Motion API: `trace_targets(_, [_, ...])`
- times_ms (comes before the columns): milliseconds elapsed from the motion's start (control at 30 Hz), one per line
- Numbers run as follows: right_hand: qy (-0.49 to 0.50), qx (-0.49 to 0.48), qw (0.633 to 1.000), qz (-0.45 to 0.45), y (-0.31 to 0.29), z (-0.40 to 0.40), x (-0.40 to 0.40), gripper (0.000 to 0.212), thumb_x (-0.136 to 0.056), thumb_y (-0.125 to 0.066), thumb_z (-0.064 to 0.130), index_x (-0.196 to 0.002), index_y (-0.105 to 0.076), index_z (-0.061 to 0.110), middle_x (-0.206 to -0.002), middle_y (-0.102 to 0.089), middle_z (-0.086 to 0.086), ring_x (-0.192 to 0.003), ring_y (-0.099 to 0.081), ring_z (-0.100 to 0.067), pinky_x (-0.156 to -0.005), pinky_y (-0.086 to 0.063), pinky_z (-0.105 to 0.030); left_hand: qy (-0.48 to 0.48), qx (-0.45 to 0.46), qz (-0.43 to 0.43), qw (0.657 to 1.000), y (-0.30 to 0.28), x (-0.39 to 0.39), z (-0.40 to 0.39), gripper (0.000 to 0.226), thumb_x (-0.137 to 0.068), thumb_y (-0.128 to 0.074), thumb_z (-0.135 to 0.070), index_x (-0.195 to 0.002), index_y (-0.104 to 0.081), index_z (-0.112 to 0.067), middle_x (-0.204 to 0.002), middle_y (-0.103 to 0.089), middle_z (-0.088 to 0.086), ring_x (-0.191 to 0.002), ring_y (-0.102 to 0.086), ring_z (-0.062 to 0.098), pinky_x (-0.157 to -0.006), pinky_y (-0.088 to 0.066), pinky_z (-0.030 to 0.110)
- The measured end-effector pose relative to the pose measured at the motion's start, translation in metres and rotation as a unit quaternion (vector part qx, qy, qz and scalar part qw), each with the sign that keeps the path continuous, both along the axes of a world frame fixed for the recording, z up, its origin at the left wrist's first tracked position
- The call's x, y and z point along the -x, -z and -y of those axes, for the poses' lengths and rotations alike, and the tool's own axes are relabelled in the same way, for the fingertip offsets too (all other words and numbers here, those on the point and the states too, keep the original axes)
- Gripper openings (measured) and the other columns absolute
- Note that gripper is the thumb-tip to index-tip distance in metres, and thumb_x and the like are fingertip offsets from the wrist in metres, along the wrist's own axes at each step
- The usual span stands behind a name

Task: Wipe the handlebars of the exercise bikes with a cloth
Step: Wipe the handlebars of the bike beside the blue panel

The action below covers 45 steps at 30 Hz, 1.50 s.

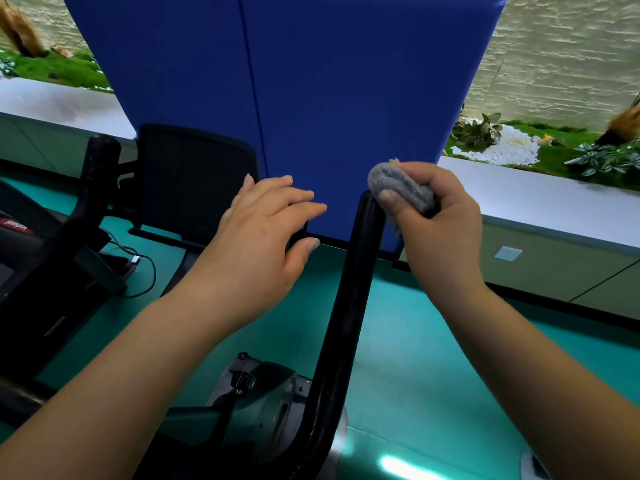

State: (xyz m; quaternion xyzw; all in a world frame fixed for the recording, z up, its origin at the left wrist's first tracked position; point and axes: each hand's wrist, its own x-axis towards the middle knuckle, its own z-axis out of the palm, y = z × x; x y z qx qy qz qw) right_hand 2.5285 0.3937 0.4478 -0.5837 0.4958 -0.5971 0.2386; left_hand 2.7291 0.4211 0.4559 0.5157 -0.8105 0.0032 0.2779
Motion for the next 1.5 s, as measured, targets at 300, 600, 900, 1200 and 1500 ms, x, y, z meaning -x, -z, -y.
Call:
trace_targets(300, [-0.006,-0.027,0.997,0.067,-0.004,0.000,-0.005,0.022,-0.082,-0.072,0.010,-0.101,-0.066,0.019,-0.107,-0.066,0.001,-0.099,-0.064,-0.006,-0.088,-0.053,-0.028,-0.009,0.000,0.009,1.000,0.000,0.001,-0.001,0.037,-0.091,-0.059,-0.025,-0.129,-0.058,-0.022,-0.132,-0.053,-0.008,-0.137,-0.029,0.012,-0.116,0.004,0.030])
trace_targets(600, [-0.059,-0.070,0.995,0.045,-0.011,0.003,0.007,0.020,-0.089,-0.064,0.013,-0.103,-0.067,0.026,-0.100,-0.068,0.012,-0.092,-0.063,0.001,-0.083,-0.052,-0.019,-0.012,0.002,0.007,1.000,0.001,0.002,-0.001,0.037,-0.091,-0.056,-0.025,-0.128,-0.058,-0.021,-0.132,-0.053,-0.008,-0.137,-0.029,0.011,-0.114,0.010,0.022])
trace_targets(900, [-0.230,-0.159,0.958,-0.065,-0.033,0.050,0.011,0.017,-0.091,-0.062,0.014,-0.106,-0.068,0.018,-0.098,-0.070,0.004,-0.090,-0.066,-0.005,-0.079,-0.051,-0.018,-0.012,-0.004,-0.001,1.000,0.000,0.002,-0.001,0.042,-0.087,-0.047,-0.032,-0.126,-0.060,-0.021,-0.130,-0.054,-0.009,-0.136,-0.030,0.011,-0.115,0.010,0.022])
trace_targets(1200, [-0.152,-0.107,0.982,-0.032,-0.022,0.033,0.017,0.017,-0.090,-0.063,0.015,-0.099,-0.069,0.028,-0.097,-0.069,0.008,-0.088,-0.064,-0.005,-0.077,-0.053,-0.018,-0.014,-0.004,0.002,1.000,0.001,0.006,-0.002,0.040,-0.088,-0.049,-0.029,-0.126,-0.060,-0.020,-0.129,-0.055,-0.008,-0.136,-0.030,0.011,-0.114,0.011,0.021])
trace_targets(1500, [-0.051,-0.088,0.994,0.044,-0.005,0.012,0.013,0.014,-0.088,-0.065,0.017,-0.096,-0.066,0.028,-0.092,-0.067,0.013,-0.081,-0.063,0.002,-0.072,-0.051,-0.015,-0.017,-0.011,0.041,0.999,0.004,0.010,-0.005,0.043,-0.091,-0.031,-0.036,-0.122,-0.057,-0.021,-0.130,-0.051,-0.007,-0.138,-0.026,0.014,-0.116,0.010,0.024])
